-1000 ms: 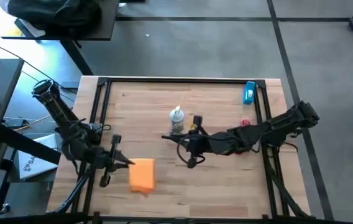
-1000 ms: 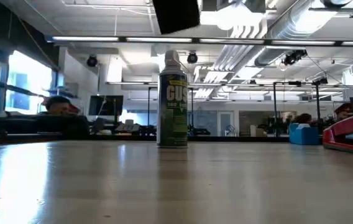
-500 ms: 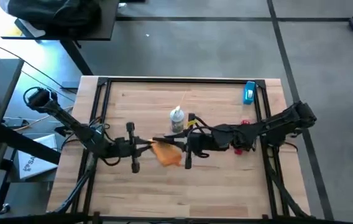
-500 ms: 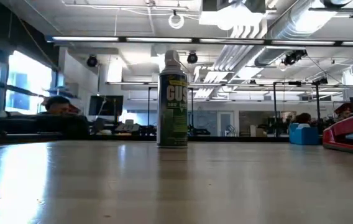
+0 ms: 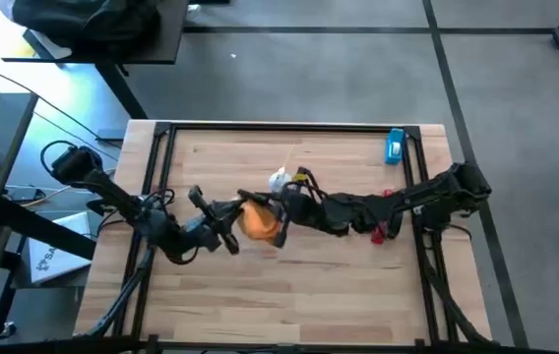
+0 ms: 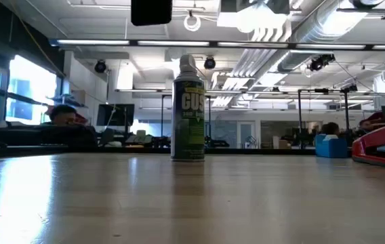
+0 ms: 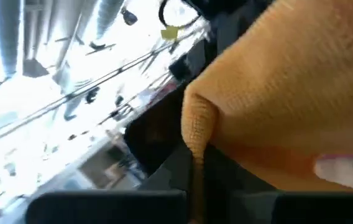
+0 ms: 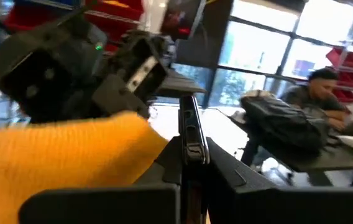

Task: Apply microfiber cloth
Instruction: Wipe the black cellphone using the green microfiber cloth

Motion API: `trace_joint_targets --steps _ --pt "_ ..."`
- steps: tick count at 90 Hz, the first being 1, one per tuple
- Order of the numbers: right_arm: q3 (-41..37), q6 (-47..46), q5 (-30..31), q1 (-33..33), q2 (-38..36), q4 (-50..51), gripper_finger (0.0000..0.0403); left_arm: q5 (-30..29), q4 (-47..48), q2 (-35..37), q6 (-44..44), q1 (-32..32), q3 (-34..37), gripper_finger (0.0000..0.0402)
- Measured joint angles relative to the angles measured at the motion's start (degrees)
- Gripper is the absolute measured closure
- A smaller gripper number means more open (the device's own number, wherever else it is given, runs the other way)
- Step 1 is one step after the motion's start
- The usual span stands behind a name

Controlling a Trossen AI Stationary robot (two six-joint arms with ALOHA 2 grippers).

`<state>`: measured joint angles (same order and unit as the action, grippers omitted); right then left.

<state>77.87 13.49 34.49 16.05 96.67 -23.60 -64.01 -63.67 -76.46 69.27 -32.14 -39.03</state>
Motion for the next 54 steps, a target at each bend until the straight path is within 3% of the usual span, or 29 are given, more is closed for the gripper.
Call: trace_joint_targets --steps 25,36,54 --pt "0.1 0.2 0.2 0.3 -1.5 -4.4 0.0396 -0.9 1.9 -2.6 -3.8 2.6 0.0 0.0401" --pt "0.1 -7.3 0.2 -0.5 -1.5 -0.6 0.0396 -0.6 0.7 -3.0 2.4 2.6 -0.4 0.0401" --pt "0.1 -20.2 -0.3 -2.0 -1.4 7.5 0.0396 -1.0 0.4 -3.0 20.2 2.6 -4.4 0.0401"
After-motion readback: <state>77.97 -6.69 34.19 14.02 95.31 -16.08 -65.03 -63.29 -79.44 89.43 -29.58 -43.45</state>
